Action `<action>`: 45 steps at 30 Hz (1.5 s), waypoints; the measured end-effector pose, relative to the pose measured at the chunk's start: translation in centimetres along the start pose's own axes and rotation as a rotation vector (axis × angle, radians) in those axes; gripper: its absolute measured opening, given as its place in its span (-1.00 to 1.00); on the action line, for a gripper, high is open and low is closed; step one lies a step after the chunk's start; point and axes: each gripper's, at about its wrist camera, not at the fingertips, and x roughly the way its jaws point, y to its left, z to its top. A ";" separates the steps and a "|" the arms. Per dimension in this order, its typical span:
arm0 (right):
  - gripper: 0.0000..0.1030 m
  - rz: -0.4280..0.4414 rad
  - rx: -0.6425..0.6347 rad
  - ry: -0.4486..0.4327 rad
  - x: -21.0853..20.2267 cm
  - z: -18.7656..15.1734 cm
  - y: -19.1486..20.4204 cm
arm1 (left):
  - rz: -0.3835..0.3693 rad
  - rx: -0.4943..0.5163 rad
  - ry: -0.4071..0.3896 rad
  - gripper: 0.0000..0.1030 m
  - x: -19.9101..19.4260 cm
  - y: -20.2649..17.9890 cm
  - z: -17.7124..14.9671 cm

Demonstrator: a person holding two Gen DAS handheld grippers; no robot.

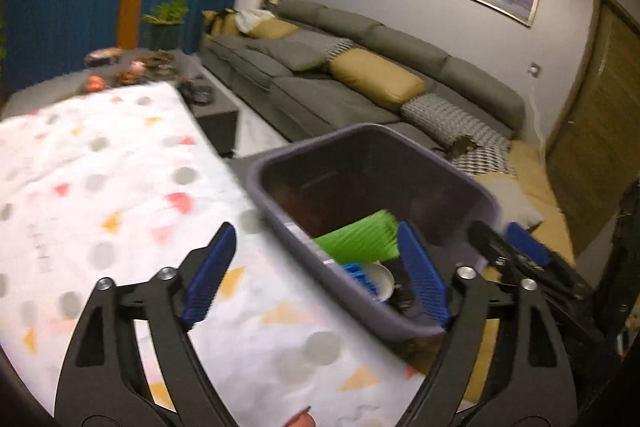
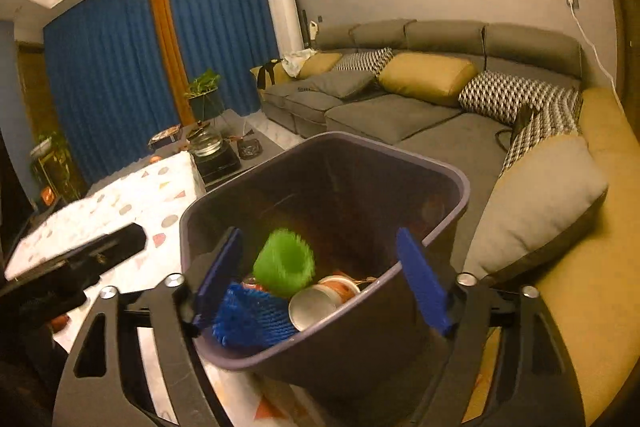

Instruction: Collect trash

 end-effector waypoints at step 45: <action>0.90 0.090 -0.210 -0.152 -20.6 -7.9 13.2 | 0.434 -0.086 -0.249 0.89 -29.3 5.1 -12.0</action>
